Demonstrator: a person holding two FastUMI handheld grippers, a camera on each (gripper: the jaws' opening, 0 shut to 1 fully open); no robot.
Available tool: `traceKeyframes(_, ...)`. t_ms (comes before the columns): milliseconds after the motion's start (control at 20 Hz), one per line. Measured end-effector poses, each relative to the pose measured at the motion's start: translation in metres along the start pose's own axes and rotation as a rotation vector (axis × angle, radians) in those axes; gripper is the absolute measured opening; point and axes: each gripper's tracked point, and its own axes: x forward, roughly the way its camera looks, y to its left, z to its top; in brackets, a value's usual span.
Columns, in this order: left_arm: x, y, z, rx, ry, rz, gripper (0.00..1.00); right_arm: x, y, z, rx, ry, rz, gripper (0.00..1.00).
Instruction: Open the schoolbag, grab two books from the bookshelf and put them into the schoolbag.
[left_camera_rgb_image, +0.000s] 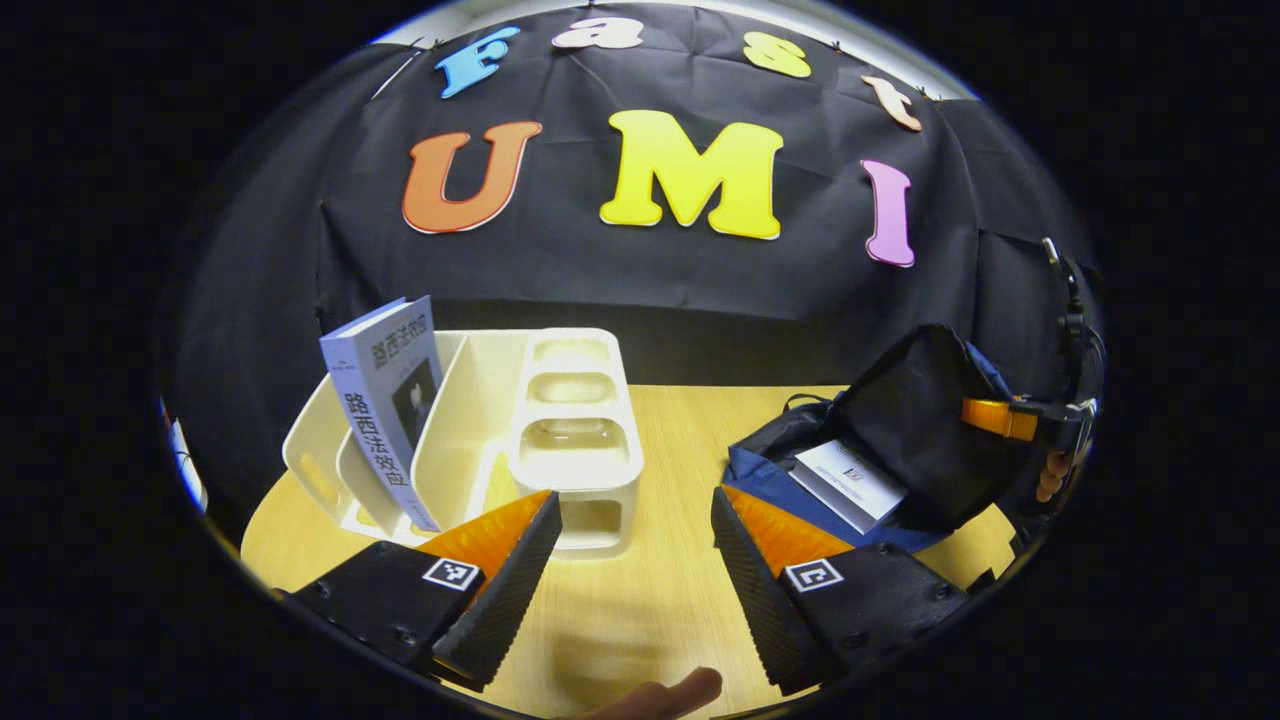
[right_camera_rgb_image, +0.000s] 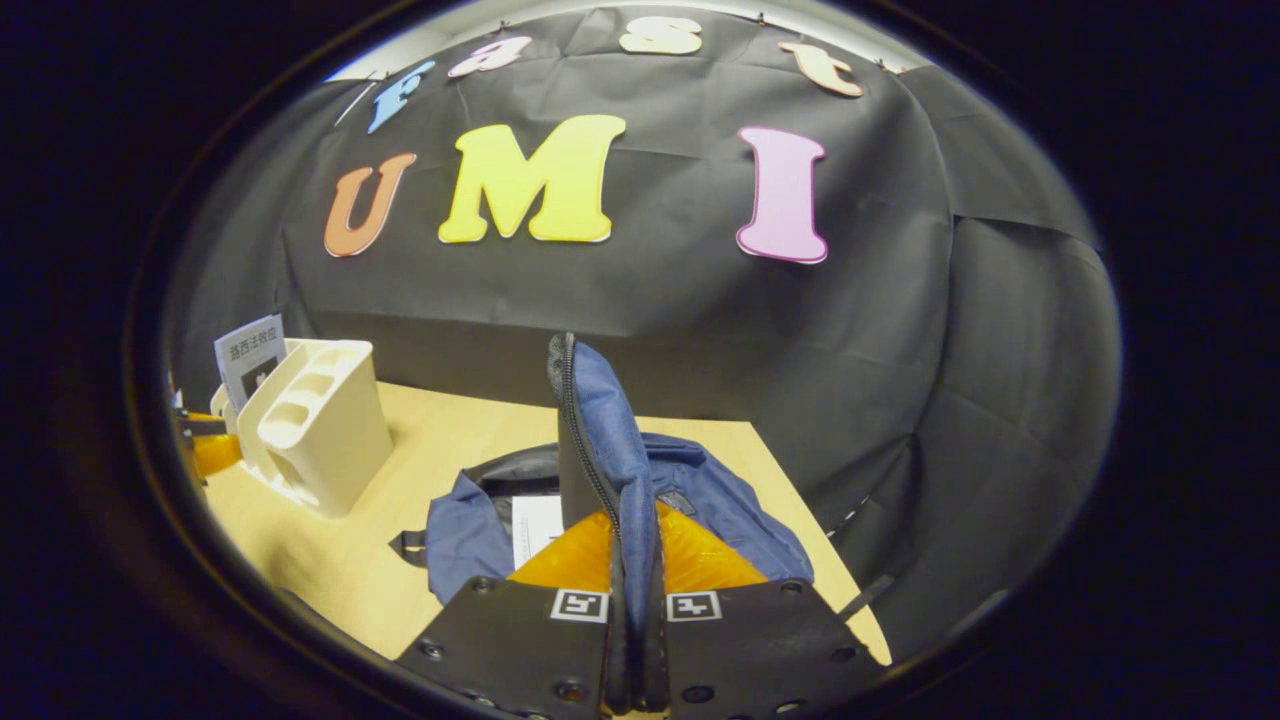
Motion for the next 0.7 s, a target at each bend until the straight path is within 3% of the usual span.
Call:
traceKeyframes(250, -0.006, 0.046, 0.042, 0.046, -0.041, 0.084, 0.94, -0.003, 0.000, 0.000, -0.006, 0.003, -0.012, 0.06)
traceKeyframes(700, 0.011, 0.134, 0.121, 0.036, -0.051, 0.235, 1.00, -0.022, -0.005, -0.004, -0.047, 0.007, -0.008, 0.07)
